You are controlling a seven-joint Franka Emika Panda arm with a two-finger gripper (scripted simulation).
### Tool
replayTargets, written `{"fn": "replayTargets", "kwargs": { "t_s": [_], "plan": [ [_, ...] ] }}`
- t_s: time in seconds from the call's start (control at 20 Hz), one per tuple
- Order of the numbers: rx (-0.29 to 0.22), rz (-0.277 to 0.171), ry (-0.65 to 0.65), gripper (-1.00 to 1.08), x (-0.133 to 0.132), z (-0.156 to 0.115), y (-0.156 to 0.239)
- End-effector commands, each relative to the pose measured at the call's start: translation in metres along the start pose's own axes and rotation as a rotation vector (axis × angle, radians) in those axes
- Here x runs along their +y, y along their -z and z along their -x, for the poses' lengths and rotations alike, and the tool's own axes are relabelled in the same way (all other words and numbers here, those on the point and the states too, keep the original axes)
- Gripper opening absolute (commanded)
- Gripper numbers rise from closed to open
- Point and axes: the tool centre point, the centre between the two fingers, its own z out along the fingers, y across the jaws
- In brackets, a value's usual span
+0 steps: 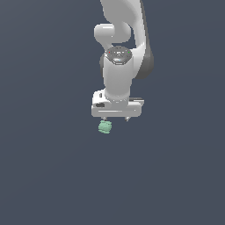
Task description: Pick up the object and move it to a goal position.
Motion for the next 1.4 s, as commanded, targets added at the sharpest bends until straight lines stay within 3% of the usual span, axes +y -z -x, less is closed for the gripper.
{"fn": "replayTargets", "kwargs": {
  "t_s": [0.0, 0.4, 0.7, 1.35],
  "plan": [
    [0.0, 0.0, 0.0, 1.0, 0.0, 0.0, 0.0],
    [0.045, -0.003, 0.02, 1.0, -0.005, -0.012, 0.021],
    [0.045, -0.003, 0.013, 1.0, -0.003, -0.012, 0.019],
    [0.008, -0.008, -0.214, 1.0, 0.035, 0.027, -0.057]
  ]
}}
